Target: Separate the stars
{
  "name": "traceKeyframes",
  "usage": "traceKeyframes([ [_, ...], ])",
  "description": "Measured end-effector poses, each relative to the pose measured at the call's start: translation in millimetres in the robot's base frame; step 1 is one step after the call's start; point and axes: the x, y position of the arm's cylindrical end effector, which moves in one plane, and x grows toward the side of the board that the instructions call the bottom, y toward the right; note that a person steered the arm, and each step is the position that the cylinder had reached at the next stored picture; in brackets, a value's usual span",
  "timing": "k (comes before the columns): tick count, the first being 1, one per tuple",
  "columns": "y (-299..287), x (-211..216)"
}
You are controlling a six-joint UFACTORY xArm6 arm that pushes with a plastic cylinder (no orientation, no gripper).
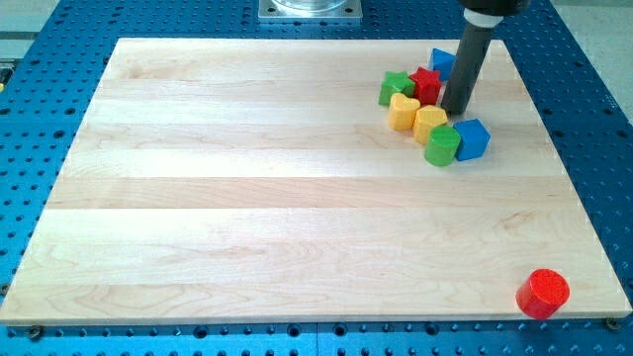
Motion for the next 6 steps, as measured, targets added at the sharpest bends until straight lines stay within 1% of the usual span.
traceKeyframes([
  [1, -18, -8],
  [2, -79, 3],
  [3, -98, -13],
  [4, -90, -37],
  [6, -37, -38],
])
